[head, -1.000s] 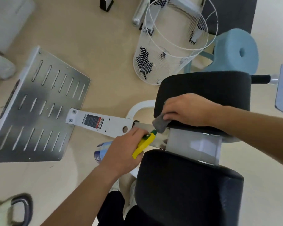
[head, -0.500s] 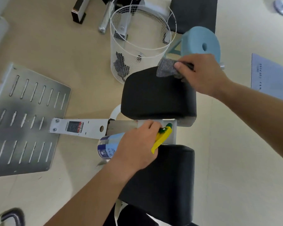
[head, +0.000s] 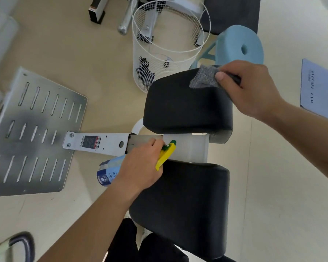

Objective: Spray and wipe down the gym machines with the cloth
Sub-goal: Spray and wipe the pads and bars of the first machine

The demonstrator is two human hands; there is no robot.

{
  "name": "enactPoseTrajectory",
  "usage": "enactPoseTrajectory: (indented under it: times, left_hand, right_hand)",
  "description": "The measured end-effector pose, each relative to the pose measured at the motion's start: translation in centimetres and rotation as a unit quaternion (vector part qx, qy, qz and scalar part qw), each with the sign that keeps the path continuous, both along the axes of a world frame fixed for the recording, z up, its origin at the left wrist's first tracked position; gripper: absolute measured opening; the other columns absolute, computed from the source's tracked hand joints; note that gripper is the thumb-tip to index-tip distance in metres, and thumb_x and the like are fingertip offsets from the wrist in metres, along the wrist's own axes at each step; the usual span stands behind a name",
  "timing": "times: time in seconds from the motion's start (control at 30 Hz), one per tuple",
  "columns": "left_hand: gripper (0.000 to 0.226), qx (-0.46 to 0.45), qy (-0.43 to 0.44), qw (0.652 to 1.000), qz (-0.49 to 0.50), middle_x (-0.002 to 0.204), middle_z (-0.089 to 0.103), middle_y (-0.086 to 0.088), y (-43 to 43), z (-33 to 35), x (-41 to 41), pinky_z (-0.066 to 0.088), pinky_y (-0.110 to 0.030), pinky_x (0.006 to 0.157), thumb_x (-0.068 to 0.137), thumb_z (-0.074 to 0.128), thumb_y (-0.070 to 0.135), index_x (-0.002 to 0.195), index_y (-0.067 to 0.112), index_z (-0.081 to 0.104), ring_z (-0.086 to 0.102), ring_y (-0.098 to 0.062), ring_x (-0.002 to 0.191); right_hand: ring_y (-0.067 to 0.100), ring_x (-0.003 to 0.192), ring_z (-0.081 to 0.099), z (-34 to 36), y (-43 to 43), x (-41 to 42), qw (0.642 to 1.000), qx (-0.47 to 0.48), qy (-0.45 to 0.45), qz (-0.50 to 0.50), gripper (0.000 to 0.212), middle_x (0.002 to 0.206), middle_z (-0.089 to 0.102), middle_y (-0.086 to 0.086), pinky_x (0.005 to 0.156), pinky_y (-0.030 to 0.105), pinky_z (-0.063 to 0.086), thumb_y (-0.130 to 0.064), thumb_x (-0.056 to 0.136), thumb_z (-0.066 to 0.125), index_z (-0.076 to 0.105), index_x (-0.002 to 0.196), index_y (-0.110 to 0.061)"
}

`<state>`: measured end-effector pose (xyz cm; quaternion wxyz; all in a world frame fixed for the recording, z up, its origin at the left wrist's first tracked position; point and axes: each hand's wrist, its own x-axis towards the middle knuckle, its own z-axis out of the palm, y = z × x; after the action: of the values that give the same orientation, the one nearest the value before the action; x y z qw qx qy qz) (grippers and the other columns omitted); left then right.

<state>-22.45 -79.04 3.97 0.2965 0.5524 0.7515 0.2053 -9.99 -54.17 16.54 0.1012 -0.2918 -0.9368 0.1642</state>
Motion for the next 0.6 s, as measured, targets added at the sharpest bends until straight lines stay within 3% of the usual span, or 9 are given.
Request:
enactPoseTrajectory:
  times: [0.13,0.23,0.33,0.47,0.53,0.6]
  left_hand:
    - [0.025,-0.04,-0.005,0.997,0.067,0.101,0.06,-0.006,-1.0,-1.4,-1.6,0.05,-0.041,0.063,0.086,0.067,0.02,0.105,0.017,0.052,0.061,-0.031,0.074]
    - [0.022,-0.047,-0.008,0.996,0.079,0.093,0.056,-0.005,-1.9,-1.8,-2.2,0.045,-0.037,0.058,0.086,0.067,0.019,0.098,0.017,0.049,0.057,-0.03,0.069]
    - [0.023,-0.032,-0.029,0.995,0.091,0.091,0.051,0.001,-2.6,-2.0,-2.7,0.038,-0.032,0.058,0.086,0.069,0.016,0.104,0.015,0.054,0.055,-0.027,0.069]
    - [0.025,-0.025,-0.045,0.993,0.104,0.091,0.049,0.004,-3.1,-2.3,-3.5,0.032,-0.029,0.057,0.087,0.067,0.014,0.109,0.015,0.055,0.052,-0.025,0.072]
    - [0.025,-0.019,-0.05,0.993,0.103,0.091,0.049,0.005,-3.3,-2.5,-3.8,0.027,-0.023,0.054,0.086,0.067,0.014,0.109,0.015,0.055,0.05,-0.022,0.07]
    - [0.025,-0.008,-0.059,0.993,0.104,0.09,0.05,0.004,-3.5,-2.6,-4.0,0.026,-0.02,0.054,0.086,0.068,0.014,0.108,0.015,0.056,0.049,-0.02,0.069]
  right_hand:
    - [0.023,0.108,0.061,-0.9,-1.3,1.7,0.988,0.06,-0.056,0.13,0.032,0.122,0.066,0.007,0.088,0.031,0.048,-0.031,0.103,0.048,0.067,0.118,-0.01]
    - [0.033,0.128,0.055,-2.9,-1.7,5.5,0.926,0.17,-0.126,0.312,0.033,0.138,0.058,0.016,0.091,0.044,0.056,-0.021,0.1,0.055,0.065,0.127,-0.005]
    - [0.036,0.142,0.039,-4.5,-0.8,8.9,0.856,0.223,-0.184,0.428,0.04,0.152,0.044,0.016,0.107,0.05,0.046,-0.005,0.1,0.047,0.055,0.139,-0.005]
    - [0.034,0.147,0.03,-5.4,0.2,7.1,0.803,0.256,-0.208,0.496,0.044,0.158,0.036,0.011,0.117,0.047,0.027,-0.004,0.102,0.038,0.049,0.145,-0.005]
    - [0.033,0.147,0.03,-6.0,-0.2,5.1,0.776,0.275,-0.222,0.522,0.041,0.157,0.038,0.011,0.118,0.048,0.026,-0.007,0.102,0.041,0.053,0.141,-0.004]
    - [0.034,0.148,0.028,-6.5,-1.0,4.1,0.772,0.282,-0.237,0.518,0.042,0.158,0.035,0.013,0.119,0.049,0.029,-0.007,0.101,0.043,0.052,0.141,-0.002]
